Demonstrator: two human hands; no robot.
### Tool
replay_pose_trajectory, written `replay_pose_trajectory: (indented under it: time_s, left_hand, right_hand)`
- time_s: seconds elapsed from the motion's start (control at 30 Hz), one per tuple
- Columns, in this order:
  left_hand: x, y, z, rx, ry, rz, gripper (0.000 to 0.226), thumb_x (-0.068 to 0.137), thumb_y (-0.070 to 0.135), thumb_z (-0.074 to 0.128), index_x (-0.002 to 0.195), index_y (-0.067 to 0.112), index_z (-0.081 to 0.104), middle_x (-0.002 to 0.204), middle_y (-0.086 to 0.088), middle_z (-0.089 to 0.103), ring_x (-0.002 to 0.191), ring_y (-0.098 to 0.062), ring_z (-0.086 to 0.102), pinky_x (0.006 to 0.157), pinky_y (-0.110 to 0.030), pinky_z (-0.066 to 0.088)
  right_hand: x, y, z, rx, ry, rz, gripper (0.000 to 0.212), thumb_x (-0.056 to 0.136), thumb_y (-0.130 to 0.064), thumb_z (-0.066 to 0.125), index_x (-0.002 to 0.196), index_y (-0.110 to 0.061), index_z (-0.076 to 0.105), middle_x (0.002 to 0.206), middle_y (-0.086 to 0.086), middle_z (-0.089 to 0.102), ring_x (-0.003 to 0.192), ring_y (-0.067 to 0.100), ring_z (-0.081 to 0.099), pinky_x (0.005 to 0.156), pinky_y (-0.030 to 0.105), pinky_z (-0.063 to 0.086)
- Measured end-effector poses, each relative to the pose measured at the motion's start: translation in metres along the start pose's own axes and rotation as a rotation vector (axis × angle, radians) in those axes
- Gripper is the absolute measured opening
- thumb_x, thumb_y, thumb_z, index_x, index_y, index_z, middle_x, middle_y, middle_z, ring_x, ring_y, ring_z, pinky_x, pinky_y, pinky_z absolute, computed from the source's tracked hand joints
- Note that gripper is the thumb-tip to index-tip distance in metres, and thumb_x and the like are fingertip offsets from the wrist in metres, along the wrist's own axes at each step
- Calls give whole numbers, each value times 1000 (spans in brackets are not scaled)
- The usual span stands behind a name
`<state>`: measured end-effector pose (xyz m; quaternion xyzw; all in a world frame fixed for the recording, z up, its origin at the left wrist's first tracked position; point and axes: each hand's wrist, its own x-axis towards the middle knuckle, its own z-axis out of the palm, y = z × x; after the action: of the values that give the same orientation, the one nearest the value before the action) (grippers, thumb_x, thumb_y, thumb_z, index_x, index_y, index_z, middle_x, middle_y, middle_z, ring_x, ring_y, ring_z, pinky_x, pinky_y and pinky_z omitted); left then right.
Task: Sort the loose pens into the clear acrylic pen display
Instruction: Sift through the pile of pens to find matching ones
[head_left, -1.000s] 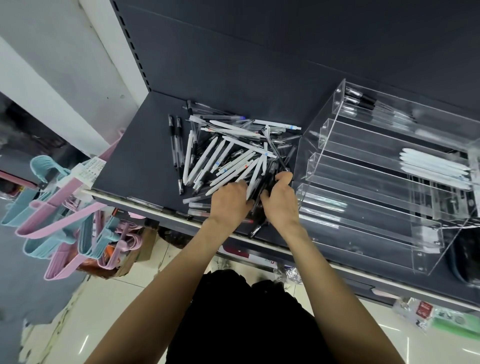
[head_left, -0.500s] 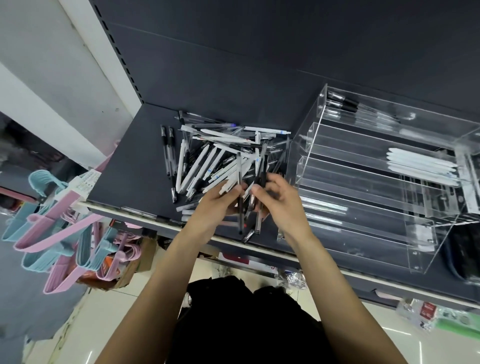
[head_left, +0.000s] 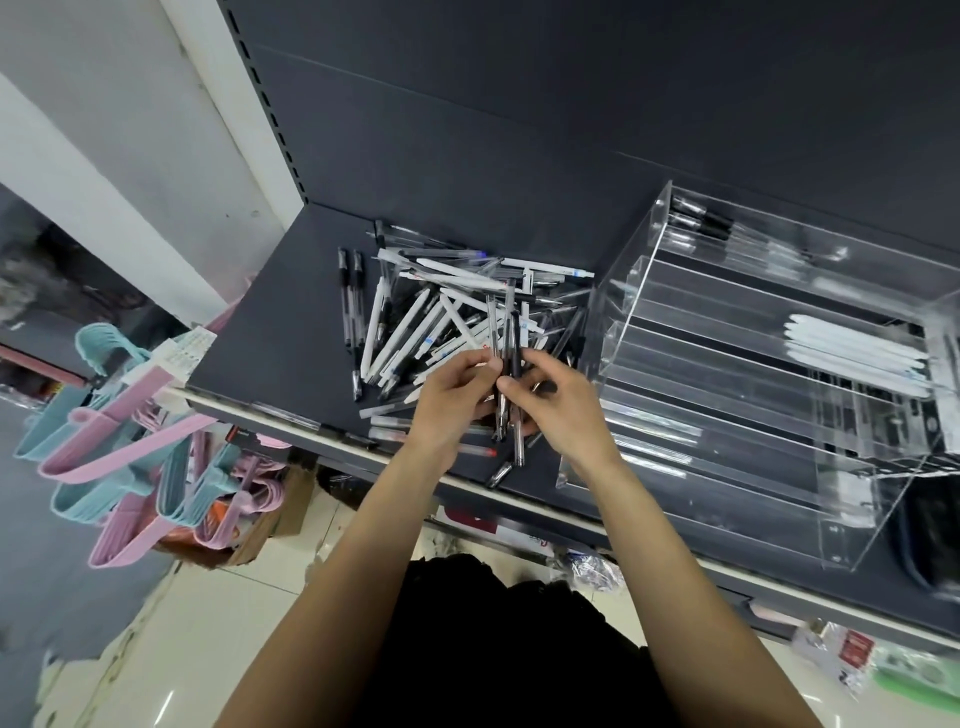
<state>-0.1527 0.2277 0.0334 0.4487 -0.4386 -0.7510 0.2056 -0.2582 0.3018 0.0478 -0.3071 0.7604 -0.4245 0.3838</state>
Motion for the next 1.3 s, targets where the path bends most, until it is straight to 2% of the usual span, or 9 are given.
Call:
replay_pose_trajectory:
  time_s: [0.13, 0.23, 0.4, 0.6, 0.77, 0.97, 1.1, 1.2, 1.3]
  left_hand:
    - [-4, 2, -7, -8, -20, 29, 14, 87, 9, 65, 100, 13, 66, 76, 3, 70, 74, -6, 69, 66, -17, 54]
    - [-7, 4, -13, -35, -30, 15, 21, 85, 7, 65, 107, 9, 65, 82, -2, 67, 74, -6, 69, 68, -18, 55]
    - [-18, 2, -25, -181, -54, -48, 33, 87, 9, 62, 120, 3, 61, 102, -10, 69, 89, -15, 68, 78, -27, 57]
    - [-36, 0, -36, -142, -106, -31, 37, 81, 19, 66, 117, 9, 64, 102, -7, 70, 87, -17, 67, 77, -28, 56]
    - [-40, -1, -36, -35, -91, 6, 20, 89, 13, 63, 108, 12, 69, 107, -15, 69, 92, -25, 66, 91, -41, 53]
    - [-44, -4, -25, 91, -86, 113, 18, 90, 18, 63, 102, 8, 71, 94, -5, 74, 87, -17, 70, 84, -33, 56]
    - [-46, -3, -28, 101, -113, 91, 18, 86, 16, 66, 102, 9, 71, 92, -6, 75, 86, -15, 71, 76, -24, 55]
    - [-46, -1, -34, 113, -202, 29, 23, 81, 19, 68, 102, 11, 71, 92, -6, 75, 84, -15, 71, 77, -26, 56]
    - [-48, 0, -38, 178, -280, -3, 24, 81, 20, 68, 103, 11, 71, 91, -4, 75, 85, -14, 70, 73, -22, 54]
  right_hand:
    - [0, -4, -9, -141, -70, -23, 54, 83, -31, 69, 133, -19, 51, 100, 3, 51, 60, 11, 62, 51, 20, 54]
    - [0, -13, -18, 5, -140, -18, 44, 86, -22, 66, 128, -16, 55, 87, 0, 53, 67, 9, 60, 56, 19, 54]
    - [9, -26, -29, 19, 3, -150, 21, 85, -20, 66, 103, -10, 64, 79, -2, 58, 75, 9, 55, 75, 29, 50]
    - [15, -38, -15, -8, -204, -36, 41, 81, -20, 71, 118, -8, 59, 77, -4, 62, 54, 6, 54, 52, 19, 47]
    - [17, -42, -7, 28, -418, 41, 11, 84, -13, 68, 93, -6, 67, 63, -1, 55, 50, 5, 48, 45, 16, 41]
    - [18, -37, 1, 15, -420, 49, 20, 83, -11, 70, 95, 3, 66, 69, 7, 56, 50, 6, 49, 45, 16, 41]
    - [24, -42, -4, -88, -529, 37, 8, 80, -18, 72, 82, -13, 65, 61, -4, 56, 48, 4, 44, 45, 17, 33]
    - [38, -56, -11, -85, -603, 27, 26, 76, -29, 73, 97, -17, 66, 73, -7, 60, 56, 7, 47, 53, 19, 35]
    - [57, -72, -16, -232, -705, -84, 37, 75, -31, 73, 111, -26, 66, 103, -6, 68, 98, 10, 62, 87, 23, 44]
